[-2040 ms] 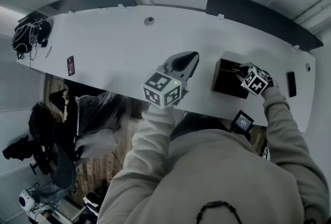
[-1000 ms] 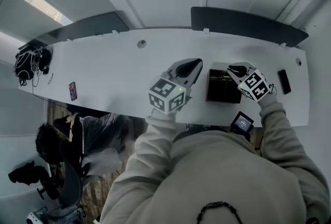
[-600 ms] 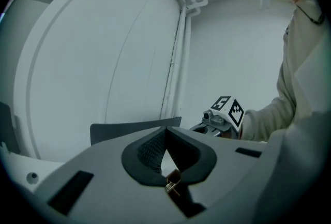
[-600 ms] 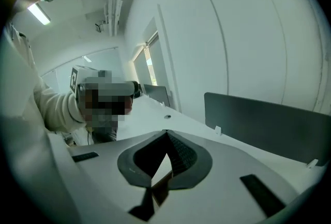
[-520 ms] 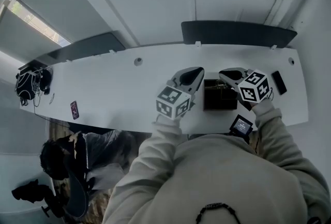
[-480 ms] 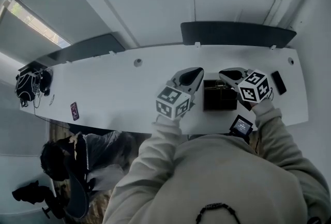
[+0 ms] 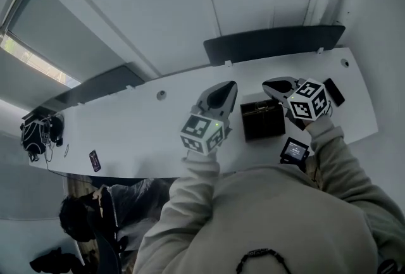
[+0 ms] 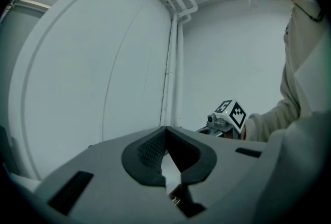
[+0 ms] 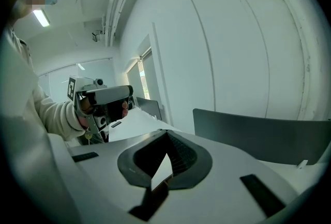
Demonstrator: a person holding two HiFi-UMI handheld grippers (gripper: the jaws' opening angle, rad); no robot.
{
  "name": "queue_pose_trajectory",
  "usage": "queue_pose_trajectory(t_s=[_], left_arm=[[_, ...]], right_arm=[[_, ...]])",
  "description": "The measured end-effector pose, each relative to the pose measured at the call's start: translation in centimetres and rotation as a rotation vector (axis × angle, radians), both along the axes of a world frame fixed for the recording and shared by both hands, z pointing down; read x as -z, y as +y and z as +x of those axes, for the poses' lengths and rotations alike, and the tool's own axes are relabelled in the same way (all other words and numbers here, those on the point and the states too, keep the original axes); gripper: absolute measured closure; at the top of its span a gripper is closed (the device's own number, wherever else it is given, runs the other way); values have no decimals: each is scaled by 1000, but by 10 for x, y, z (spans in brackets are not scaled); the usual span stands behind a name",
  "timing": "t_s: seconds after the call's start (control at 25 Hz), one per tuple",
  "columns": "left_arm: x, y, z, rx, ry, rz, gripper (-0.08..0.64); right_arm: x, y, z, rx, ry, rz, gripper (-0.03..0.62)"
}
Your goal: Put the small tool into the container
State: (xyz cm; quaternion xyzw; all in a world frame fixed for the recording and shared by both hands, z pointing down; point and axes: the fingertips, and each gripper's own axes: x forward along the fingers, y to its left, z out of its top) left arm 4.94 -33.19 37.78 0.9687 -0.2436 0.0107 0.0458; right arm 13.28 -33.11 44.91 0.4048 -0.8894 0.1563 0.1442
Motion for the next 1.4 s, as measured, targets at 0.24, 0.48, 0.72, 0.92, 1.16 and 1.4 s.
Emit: queue_pose_trajectory(t_s=[0.24, 0.48, 0.72, 0.92, 1.16, 1.4], left_arm=[[5, -1, 12, -34, 10, 16, 565], [22, -1, 13, -46, 23, 49, 565], [34, -2, 16, -72, 11, 82, 565], [31, -3, 16, -88, 4, 72, 565], [31, -6, 15, -92, 7, 69, 565], [28, -5, 19, -111, 12, 66, 565]], right_arm=[[26, 1, 17, -39, -14, 53, 572], [65, 8, 14, -52, 5, 153, 572], [90, 13, 9, -41, -1, 216, 572], [100, 13, 5, -30, -16, 228, 572], [102, 13, 2, -26, -9, 231, 572], [103, 12, 3, -27, -14, 228, 572]])
